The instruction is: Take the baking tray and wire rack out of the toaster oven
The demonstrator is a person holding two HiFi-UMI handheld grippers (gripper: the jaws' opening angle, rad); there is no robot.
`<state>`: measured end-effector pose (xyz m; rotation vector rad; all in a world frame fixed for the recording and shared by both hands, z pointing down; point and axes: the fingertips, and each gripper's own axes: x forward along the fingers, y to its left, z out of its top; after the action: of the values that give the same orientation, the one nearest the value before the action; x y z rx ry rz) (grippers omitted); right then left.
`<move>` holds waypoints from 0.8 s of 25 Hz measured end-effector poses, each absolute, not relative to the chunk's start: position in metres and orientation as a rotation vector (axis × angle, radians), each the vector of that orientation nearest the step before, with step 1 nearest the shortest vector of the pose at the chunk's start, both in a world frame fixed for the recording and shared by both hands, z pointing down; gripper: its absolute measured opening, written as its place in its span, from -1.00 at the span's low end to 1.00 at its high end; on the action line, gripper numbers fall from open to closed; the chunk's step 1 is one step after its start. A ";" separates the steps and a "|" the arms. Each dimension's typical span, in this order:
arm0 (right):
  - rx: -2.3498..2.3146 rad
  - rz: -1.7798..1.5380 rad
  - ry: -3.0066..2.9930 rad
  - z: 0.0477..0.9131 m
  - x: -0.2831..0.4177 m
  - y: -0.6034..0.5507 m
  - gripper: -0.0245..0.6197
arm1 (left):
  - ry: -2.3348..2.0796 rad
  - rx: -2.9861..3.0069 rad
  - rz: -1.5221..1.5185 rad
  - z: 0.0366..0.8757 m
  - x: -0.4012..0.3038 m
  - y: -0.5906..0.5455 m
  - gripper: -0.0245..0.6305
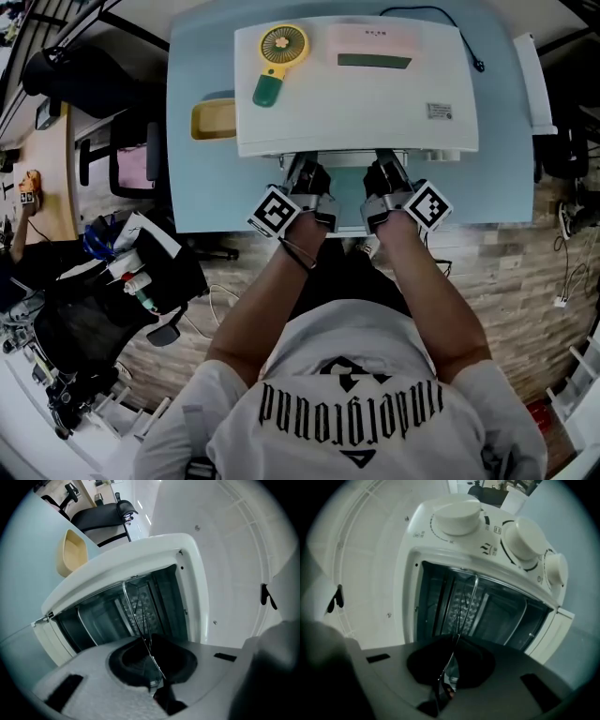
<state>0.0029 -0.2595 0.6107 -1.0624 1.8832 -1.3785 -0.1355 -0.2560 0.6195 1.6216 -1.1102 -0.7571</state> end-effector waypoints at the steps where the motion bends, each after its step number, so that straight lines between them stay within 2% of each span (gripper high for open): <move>1: -1.057 -1.381 1.886 0.610 0.003 -0.256 -0.88 | -1.113 1.626 -0.755 0.620 -0.136 -0.253 -0.85; 20: -0.956 -1.422 2.002 0.601 0.004 -0.168 -0.87 | -1.095 1.607 -0.769 0.607 -0.126 -0.163 -0.86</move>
<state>0.0038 -0.1682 0.6006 -0.9560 2.0025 -1.4222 -0.1264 -0.1633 0.6071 1.6074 -1.0954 -0.7686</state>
